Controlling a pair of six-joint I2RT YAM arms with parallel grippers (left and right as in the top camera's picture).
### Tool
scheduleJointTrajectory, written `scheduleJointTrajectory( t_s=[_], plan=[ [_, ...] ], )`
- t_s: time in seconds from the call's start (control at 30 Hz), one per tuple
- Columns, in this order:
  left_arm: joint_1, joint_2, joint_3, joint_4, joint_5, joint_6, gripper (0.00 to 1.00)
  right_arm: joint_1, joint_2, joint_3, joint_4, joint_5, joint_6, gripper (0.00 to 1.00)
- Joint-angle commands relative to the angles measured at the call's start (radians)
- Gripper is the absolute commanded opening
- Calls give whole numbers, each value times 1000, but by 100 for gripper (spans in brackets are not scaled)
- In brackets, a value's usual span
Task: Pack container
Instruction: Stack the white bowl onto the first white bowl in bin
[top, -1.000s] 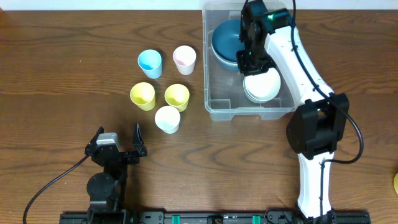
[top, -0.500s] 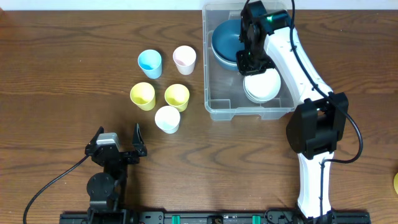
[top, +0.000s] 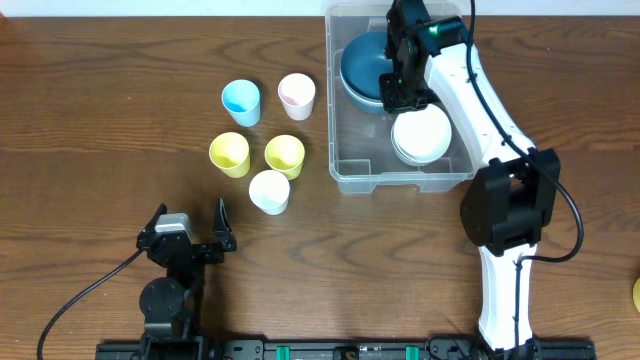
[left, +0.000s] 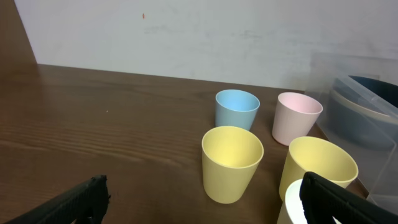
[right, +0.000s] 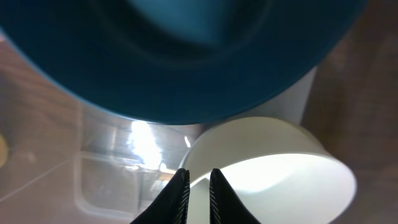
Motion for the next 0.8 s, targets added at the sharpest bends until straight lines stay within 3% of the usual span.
scheduleJointTrajectory(
  t_s=[0.0,0.77],
  plan=[
    [5,-5,-23,-33,-12,17,98,-9,3,0,0,80,5,15],
    [5,-5,-23,-33,-12,17,98,-44,7,-137,138,87,11,11]
  ],
)
